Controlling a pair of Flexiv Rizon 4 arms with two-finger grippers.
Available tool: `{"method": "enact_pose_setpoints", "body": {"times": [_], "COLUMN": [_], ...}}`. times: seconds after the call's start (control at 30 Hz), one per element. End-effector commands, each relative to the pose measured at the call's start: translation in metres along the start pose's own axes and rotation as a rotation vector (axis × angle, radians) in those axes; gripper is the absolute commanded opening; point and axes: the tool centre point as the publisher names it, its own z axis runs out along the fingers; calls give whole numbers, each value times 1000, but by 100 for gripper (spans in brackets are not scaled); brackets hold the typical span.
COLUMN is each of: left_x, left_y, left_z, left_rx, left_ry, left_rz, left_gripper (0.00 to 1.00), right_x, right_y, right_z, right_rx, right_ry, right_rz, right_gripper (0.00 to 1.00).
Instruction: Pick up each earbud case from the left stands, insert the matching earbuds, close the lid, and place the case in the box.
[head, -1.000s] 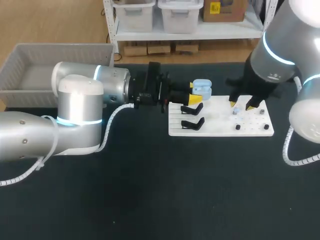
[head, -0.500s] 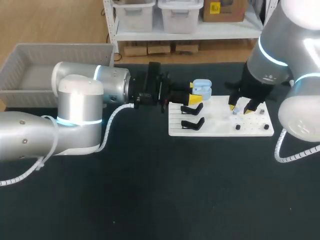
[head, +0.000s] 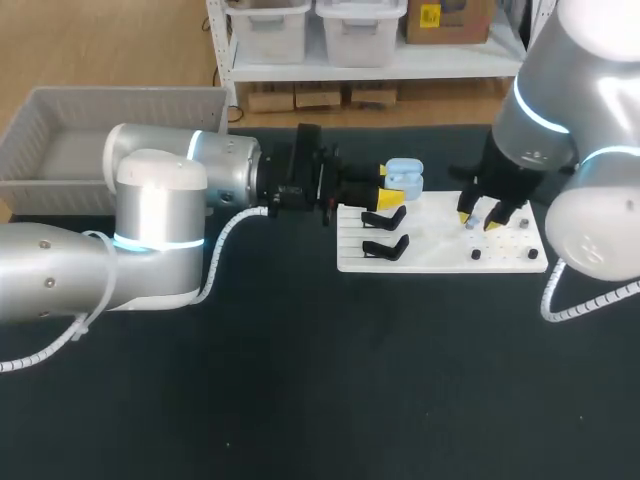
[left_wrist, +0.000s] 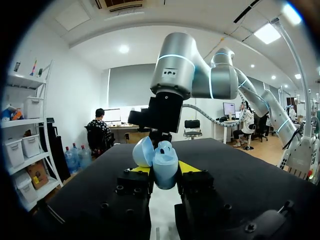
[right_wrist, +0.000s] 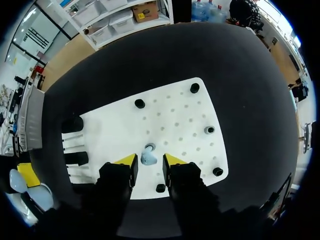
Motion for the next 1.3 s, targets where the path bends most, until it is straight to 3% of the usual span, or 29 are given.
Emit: {"method": "enact_pose_setpoints", "body": {"times": [0.03, 0.7, 0.8, 0.87, 1.1, 1.3], "left_x": [0, 0, 0, 0, 0, 0], "left_y": [-1, -1, -1, -1, -1, -1], "left_z": [0, 0, 0, 0, 0, 0], "left_rx": [-4, -4, -4, -4, -4, -4], "left_ry": [-1, -1, -1, -1, -1, -1], "left_rz": [2, 2, 2, 2, 2, 2], "left_gripper": [0, 0, 0, 0, 0, 0], "right_x": [-3, -3, -2, -2, -1, 1], "right_y": [1, 0, 0, 0, -1, 2], "right_z": [2, 4, 5, 5, 0, -26], "right_rx": [0, 10, 11, 12, 10, -16], "right_ry": [3, 11, 11, 11, 6, -11], "right_rz": [2, 19, 20, 21, 23, 22], "right_gripper": [30, 24, 15, 0, 0, 0]}}
